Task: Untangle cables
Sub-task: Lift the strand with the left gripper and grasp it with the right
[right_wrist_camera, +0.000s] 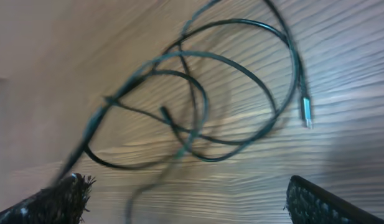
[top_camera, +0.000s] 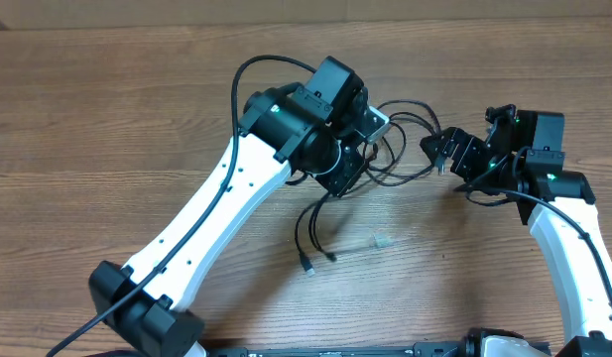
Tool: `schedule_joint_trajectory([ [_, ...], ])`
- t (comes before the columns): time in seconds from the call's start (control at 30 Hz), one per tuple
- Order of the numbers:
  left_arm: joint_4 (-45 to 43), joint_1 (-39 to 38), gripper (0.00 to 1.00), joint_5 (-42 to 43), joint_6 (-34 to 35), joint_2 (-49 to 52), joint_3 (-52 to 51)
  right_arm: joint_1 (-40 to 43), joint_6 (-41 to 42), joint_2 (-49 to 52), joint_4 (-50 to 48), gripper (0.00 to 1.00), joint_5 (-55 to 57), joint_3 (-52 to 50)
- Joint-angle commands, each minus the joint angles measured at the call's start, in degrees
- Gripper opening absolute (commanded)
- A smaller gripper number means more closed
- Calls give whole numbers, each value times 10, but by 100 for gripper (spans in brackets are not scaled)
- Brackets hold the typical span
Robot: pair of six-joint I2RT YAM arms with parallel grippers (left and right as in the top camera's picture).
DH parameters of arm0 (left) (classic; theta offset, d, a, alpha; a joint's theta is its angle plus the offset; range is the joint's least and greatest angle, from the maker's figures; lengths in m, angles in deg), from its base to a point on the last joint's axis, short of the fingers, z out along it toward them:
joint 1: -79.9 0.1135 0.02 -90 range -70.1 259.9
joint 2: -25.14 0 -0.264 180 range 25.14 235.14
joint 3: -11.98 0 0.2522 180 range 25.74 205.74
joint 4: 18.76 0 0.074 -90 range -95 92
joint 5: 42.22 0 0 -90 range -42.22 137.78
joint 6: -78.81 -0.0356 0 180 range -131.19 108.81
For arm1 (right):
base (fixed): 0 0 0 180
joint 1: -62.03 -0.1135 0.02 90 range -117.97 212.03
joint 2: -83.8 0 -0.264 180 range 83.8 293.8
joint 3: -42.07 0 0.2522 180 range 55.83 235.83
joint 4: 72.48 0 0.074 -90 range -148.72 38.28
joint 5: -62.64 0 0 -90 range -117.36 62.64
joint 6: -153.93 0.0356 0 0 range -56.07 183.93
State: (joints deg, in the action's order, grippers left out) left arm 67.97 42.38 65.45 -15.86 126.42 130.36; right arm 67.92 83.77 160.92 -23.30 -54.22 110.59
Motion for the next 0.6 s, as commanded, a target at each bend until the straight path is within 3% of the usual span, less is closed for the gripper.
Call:
schedule_joint_trajectory([
  [0.0, 8, 0, 4, 47, -22, -2, 7, -3, 42, 7, -9, 100, -76, 19],
  [0.13, 11, 0, 4, 145, -66, -8, 7, -16, 9, 19, -2, 100, -80, 18],
  [0.27, 3, 0, 4, 149, -73, -26, 7, -40, 4, 42, 2, 100, -80, 18],
  [0.57, -21, 0, 4, 148, -97, -74, 7, -70, 191, 62, -50, 98, -80, 18],
])
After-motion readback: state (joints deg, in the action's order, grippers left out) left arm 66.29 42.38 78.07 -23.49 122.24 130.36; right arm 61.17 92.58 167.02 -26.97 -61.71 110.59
